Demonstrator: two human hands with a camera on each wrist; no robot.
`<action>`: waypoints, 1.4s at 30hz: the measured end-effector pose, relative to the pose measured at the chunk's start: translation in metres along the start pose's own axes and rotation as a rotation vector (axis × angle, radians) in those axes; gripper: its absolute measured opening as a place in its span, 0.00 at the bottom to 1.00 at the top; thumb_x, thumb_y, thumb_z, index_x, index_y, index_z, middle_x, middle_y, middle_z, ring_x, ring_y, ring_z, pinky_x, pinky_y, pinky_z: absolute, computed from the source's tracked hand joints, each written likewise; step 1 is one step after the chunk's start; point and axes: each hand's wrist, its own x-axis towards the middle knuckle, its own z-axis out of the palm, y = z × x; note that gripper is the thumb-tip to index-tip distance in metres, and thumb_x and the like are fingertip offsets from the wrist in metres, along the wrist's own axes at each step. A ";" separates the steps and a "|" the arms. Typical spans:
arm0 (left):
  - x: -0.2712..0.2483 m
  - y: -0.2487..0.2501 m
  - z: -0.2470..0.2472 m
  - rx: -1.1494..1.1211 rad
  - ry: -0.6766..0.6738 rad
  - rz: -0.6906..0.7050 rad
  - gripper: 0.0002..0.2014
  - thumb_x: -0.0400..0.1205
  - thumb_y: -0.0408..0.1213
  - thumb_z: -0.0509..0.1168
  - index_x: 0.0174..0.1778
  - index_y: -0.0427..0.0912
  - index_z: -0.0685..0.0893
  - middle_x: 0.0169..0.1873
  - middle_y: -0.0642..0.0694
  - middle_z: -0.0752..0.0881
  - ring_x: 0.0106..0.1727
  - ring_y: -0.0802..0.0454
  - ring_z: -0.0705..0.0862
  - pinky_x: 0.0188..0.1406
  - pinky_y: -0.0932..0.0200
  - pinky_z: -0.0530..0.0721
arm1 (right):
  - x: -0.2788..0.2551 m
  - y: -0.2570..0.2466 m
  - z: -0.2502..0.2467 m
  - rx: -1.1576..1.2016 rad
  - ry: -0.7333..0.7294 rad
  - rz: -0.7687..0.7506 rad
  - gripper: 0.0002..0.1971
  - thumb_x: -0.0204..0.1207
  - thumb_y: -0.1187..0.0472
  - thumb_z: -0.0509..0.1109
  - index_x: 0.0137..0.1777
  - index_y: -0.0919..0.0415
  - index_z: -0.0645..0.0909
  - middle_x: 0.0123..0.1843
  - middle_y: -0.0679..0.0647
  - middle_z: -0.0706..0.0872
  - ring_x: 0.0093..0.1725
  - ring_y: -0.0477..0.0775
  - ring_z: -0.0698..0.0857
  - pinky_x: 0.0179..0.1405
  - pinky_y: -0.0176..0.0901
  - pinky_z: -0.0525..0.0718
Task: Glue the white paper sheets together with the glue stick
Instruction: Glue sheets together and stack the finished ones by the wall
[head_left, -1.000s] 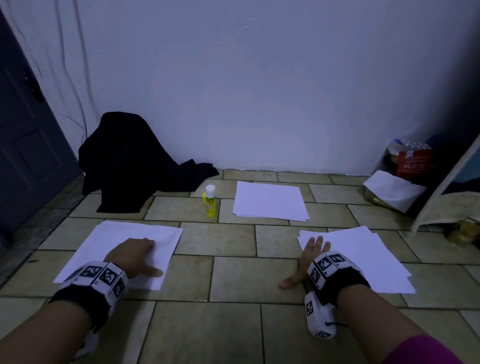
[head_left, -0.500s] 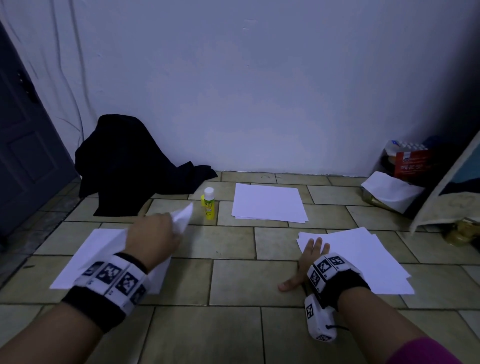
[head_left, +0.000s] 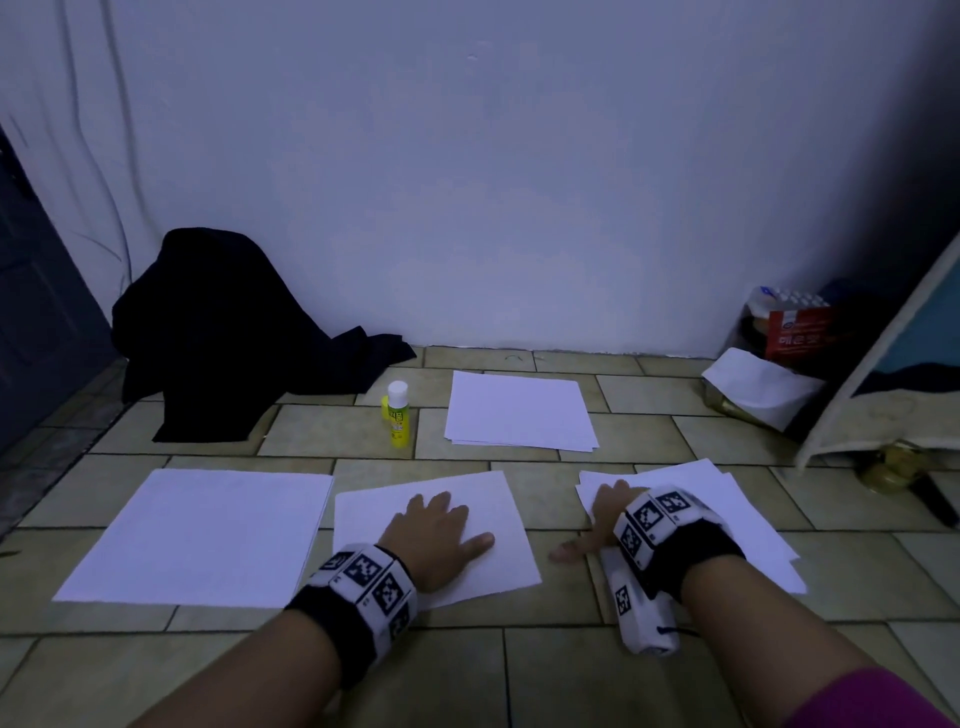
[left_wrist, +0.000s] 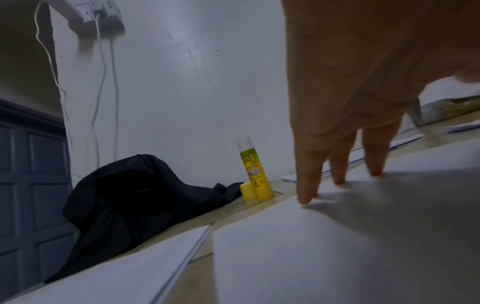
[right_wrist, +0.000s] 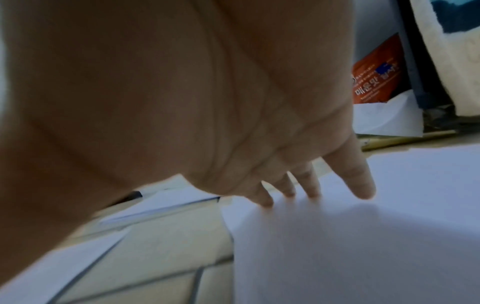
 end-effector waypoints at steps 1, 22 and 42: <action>-0.001 -0.004 -0.004 0.025 -0.016 0.035 0.32 0.87 0.59 0.46 0.84 0.45 0.56 0.84 0.44 0.51 0.83 0.39 0.53 0.79 0.42 0.60 | 0.007 0.000 -0.006 -0.073 -0.005 -0.052 0.74 0.38 0.08 0.48 0.72 0.68 0.72 0.69 0.64 0.78 0.64 0.63 0.79 0.63 0.52 0.77; 0.004 -0.031 0.004 0.172 -0.018 0.216 0.41 0.83 0.52 0.62 0.85 0.44 0.47 0.82 0.43 0.48 0.82 0.44 0.51 0.79 0.48 0.60 | 0.065 -0.165 -0.070 0.346 0.155 -0.483 0.25 0.70 0.49 0.77 0.66 0.57 0.80 0.61 0.54 0.84 0.61 0.52 0.82 0.52 0.37 0.76; 0.000 -0.034 -0.012 0.161 0.032 0.229 0.35 0.81 0.60 0.61 0.83 0.56 0.58 0.79 0.48 0.58 0.78 0.48 0.60 0.71 0.50 0.71 | 0.048 -0.103 -0.088 0.654 -0.011 -0.410 0.19 0.77 0.56 0.71 0.66 0.58 0.76 0.48 0.56 0.82 0.33 0.53 0.82 0.30 0.40 0.82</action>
